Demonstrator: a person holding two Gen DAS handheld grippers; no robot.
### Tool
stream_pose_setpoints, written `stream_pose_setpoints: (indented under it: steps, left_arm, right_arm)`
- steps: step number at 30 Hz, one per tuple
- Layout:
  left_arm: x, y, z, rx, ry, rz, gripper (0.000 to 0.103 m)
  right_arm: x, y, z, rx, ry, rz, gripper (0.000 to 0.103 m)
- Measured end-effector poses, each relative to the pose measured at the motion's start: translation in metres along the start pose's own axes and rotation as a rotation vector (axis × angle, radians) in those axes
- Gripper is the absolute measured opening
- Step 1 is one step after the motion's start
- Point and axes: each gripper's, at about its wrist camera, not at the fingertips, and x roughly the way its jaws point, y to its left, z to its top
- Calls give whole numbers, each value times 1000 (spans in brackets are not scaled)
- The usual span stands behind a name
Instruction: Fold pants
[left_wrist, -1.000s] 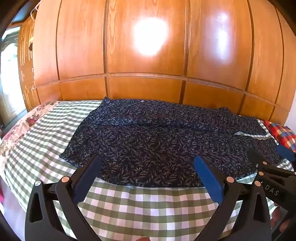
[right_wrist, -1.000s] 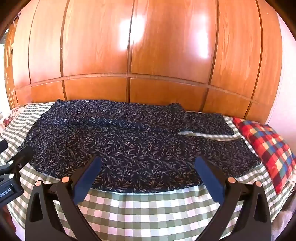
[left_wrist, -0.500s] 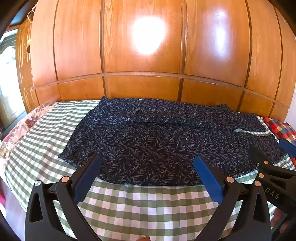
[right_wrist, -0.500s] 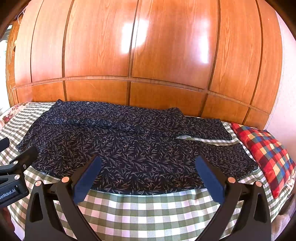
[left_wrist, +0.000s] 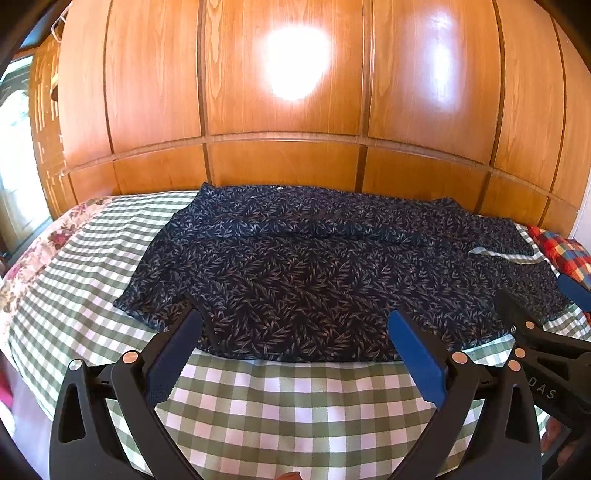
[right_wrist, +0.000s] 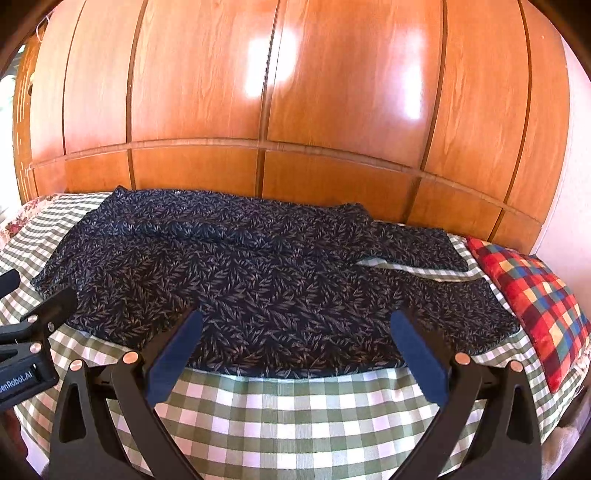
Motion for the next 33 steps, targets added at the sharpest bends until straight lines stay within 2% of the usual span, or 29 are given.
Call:
stream_pose_setpoints:
  steps: [13, 21, 33]
  left_arm:
    - [2, 7, -6, 9, 9, 25, 100]
    - [4, 16, -9, -1, 14, 32, 100]
    - [7, 22, -13, -2, 23, 32, 100]
  right_arm:
    - [5, -14, -10, 40, 59, 36, 101]
    - [9, -26, -17, 95, 89, 94, 101]
    - [16, -42, -24, 133, 121, 101, 101]
